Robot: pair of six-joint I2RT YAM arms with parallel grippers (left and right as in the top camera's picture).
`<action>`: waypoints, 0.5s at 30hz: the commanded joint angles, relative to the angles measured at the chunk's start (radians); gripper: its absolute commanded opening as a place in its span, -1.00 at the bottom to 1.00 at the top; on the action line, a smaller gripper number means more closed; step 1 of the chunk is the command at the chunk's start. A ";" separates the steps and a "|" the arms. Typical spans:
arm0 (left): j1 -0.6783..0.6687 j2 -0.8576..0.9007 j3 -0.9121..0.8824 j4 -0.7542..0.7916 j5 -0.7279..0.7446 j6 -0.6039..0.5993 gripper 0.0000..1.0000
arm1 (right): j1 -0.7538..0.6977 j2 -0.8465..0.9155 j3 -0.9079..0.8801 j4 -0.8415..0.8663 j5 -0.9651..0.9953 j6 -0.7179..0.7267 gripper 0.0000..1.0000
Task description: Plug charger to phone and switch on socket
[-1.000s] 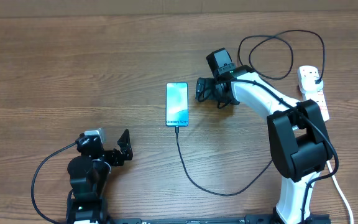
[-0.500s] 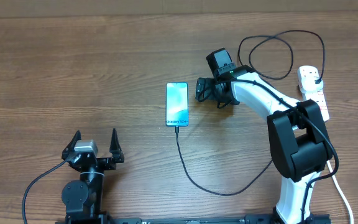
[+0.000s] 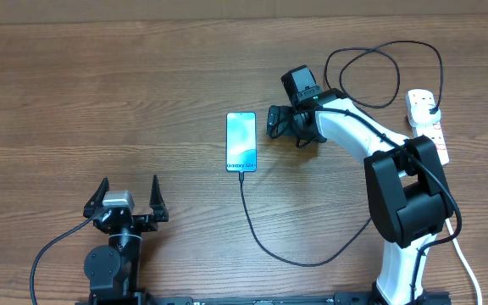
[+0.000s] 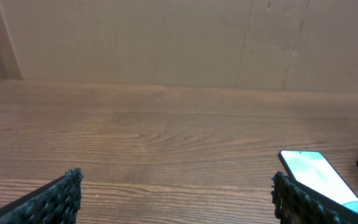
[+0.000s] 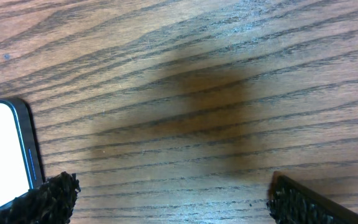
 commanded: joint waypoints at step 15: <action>-0.006 -0.008 -0.003 -0.003 -0.014 0.015 0.99 | -0.007 -0.274 0.002 0.005 0.113 -0.005 1.00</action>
